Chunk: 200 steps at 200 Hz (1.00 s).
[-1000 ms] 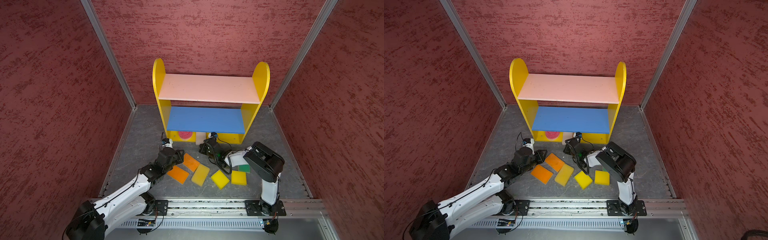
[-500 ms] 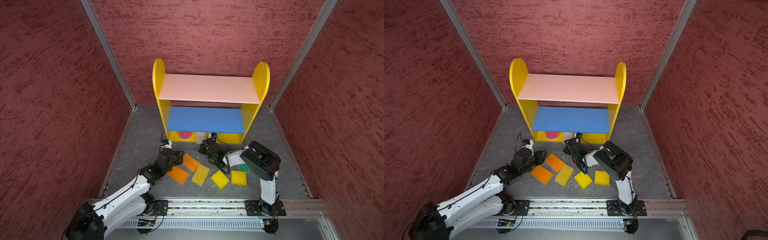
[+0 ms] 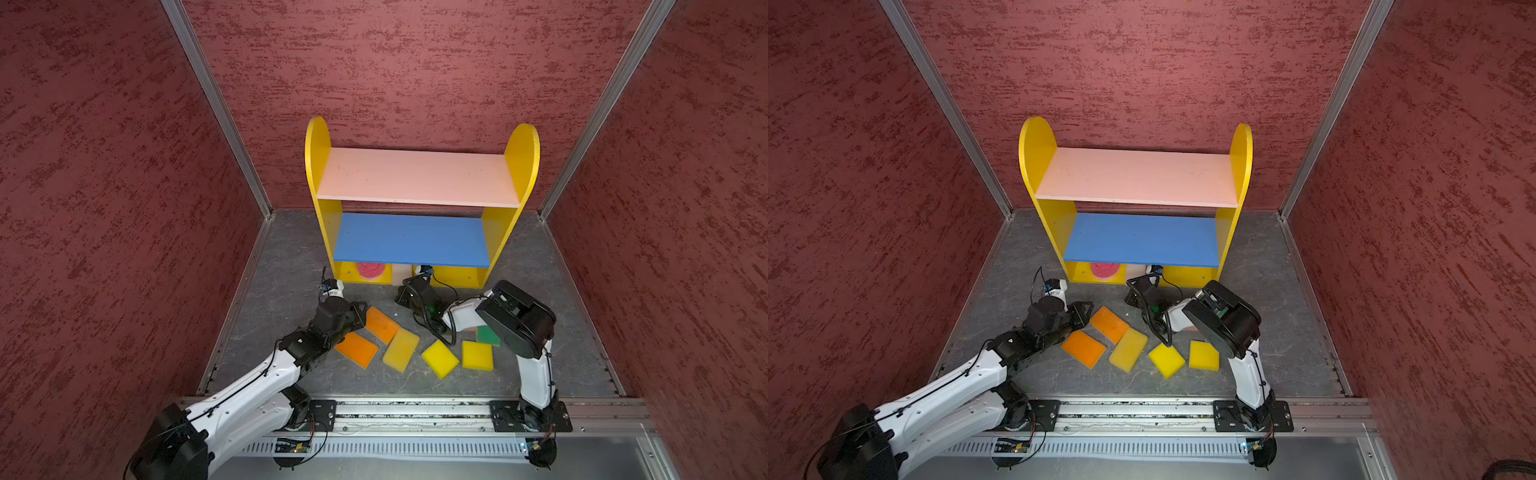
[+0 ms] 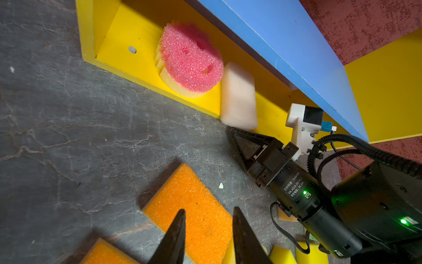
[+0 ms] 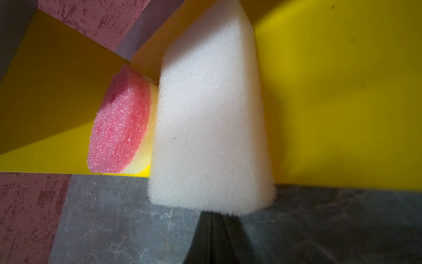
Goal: Place and organize the cleaning sponges onto the shelf
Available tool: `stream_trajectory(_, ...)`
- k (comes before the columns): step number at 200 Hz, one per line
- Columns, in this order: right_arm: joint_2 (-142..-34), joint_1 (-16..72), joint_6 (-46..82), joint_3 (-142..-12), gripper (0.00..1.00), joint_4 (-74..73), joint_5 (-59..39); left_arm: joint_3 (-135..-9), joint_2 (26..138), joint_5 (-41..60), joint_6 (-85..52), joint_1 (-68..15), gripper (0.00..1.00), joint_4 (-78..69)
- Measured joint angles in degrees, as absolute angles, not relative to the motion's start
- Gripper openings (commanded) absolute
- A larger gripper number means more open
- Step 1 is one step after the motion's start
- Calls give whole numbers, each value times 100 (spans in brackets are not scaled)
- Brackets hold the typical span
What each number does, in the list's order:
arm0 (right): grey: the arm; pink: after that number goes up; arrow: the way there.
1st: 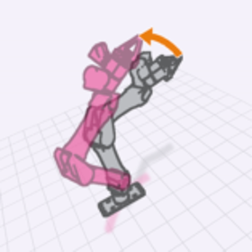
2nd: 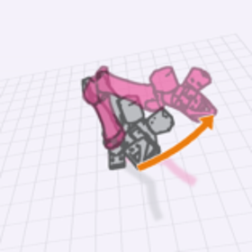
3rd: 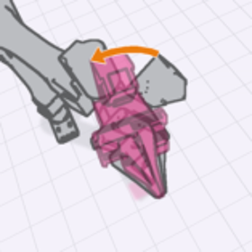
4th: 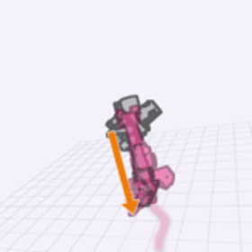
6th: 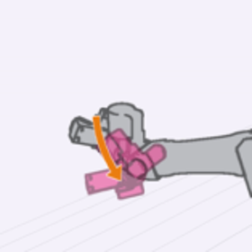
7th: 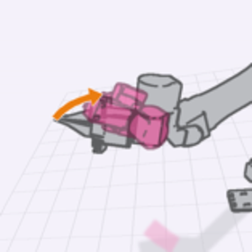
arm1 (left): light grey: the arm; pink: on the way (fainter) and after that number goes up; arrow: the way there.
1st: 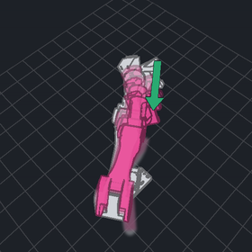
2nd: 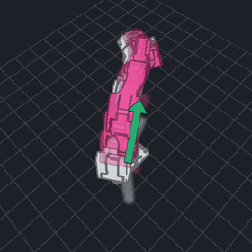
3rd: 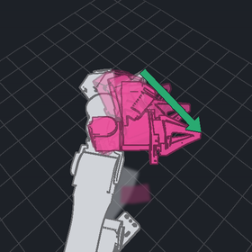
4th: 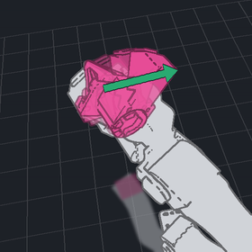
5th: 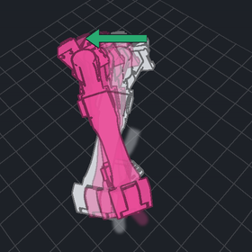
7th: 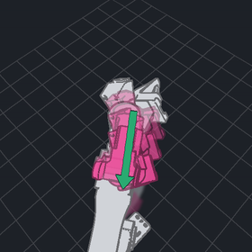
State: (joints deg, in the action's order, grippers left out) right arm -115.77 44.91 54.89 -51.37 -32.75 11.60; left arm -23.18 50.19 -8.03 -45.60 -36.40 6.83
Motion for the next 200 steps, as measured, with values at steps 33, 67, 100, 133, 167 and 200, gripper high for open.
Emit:
stream_trajectory(33, -11598, 4491, 5492, -5194, 3, -3251, 1160, -2270, 5026, -803, -4563, -3640, 35, 683)
stream_trajectory(67, -11627, 4491, 5487, -5245, 3, -3223, 1164, -2255, 5028, -803, -4560, -3640, 36, 681)
stream_trajectory(100, -11627, 4491, 5435, -5245, 3, -3214, 1168, -2255, 5037, -801, -4560, -3640, 36, 676)
stream_trajectory(133, -11627, 4493, 5271, -5140, 3, -3352, 1168, -2255, 5140, -797, -4560, -3638, 36, 642)
stream_trajectory(167, -11627, 4543, 5000, -4886, 3, -3793, 1201, -2255, 5210, -792, -4560, -3640, 37, 637)
stream_trajectory(200, -11625, 4624, 4711, -4880, 3, -4185, 1304, -2255, 5236, -781, -4560, -3640, 37, 635)
